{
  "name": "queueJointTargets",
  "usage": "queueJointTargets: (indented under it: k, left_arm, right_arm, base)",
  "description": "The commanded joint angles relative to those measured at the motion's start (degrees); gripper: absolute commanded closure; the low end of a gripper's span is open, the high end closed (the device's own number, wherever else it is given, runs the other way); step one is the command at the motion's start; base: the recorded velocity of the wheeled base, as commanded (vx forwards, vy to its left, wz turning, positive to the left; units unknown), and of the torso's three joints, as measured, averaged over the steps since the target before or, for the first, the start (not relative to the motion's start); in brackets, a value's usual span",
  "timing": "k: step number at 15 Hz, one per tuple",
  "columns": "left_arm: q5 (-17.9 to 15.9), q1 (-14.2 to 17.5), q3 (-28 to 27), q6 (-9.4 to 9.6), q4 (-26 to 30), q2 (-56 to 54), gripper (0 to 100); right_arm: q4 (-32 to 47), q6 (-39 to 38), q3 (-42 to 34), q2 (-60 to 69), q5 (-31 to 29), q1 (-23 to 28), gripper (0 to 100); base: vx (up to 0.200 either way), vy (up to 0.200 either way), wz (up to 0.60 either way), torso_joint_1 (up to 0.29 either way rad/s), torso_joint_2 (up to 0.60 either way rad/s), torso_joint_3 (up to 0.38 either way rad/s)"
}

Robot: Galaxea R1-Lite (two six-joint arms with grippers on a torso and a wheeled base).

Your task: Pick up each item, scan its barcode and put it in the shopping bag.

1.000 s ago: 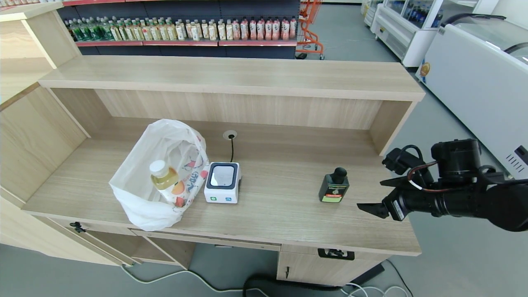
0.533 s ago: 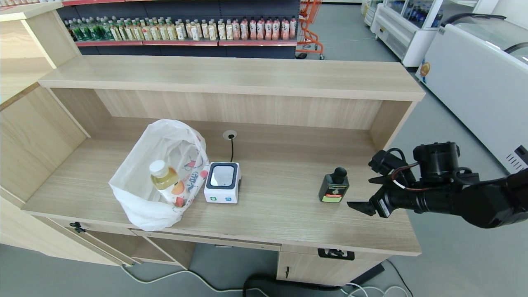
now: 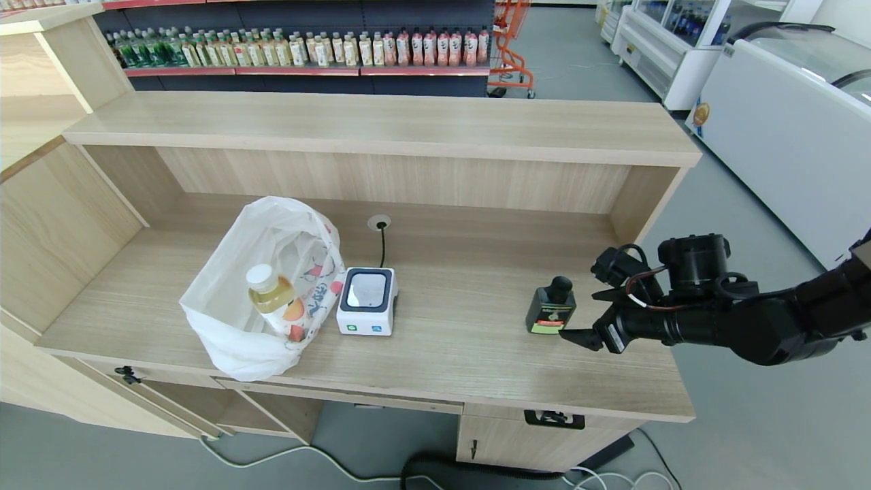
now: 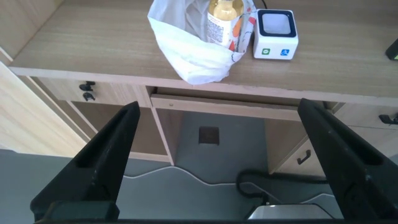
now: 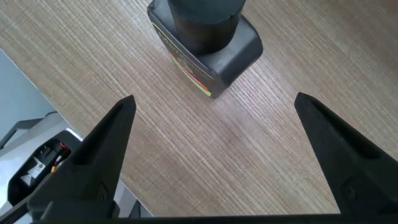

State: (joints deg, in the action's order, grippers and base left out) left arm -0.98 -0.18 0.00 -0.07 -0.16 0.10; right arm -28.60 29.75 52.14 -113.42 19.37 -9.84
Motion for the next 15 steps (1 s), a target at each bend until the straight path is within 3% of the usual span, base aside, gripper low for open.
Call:
queueJointTargets:
  k: [1, 11, 12, 15]
  left_arm:
    - [0.01, 0.01, 0.00, -0.01, -0.02, -0.01, 0]
    - [0.01, 0.01, 0.00, -0.01, -0.02, -0.01, 0]
    - [0.01, 0.01, 0.00, 0.07, -0.02, -0.01, 0]
    - [0.01, 0.01, 0.00, 0.07, -0.02, -0.01, 0]
  right_arm:
    - [-0.05, 0.05, 0.60, -1.45, 0.14, -0.18, 100]
    - [-2.25, 0.14, 0.07, -0.75, 0.14, -0.62, 100]
    - [-2.25, 0.14, -0.64, -0.22, 0.14, -0.62, 0]
    - [-2.34, 0.14, -1.16, 0.66, 0.14, -0.62, 0]
  base:
    - [0.000, 0.000, 0.00, 0.000, 0.00, 0.000]
    - [0.000, 0.000, 0.00, 0.000, 0.00, 0.000]
    - [0.000, 0.000, 0.00, 0.000, 0.00, 0.000]
    - [0.000, 0.000, 0.00, 0.000, 0.00, 0.000]
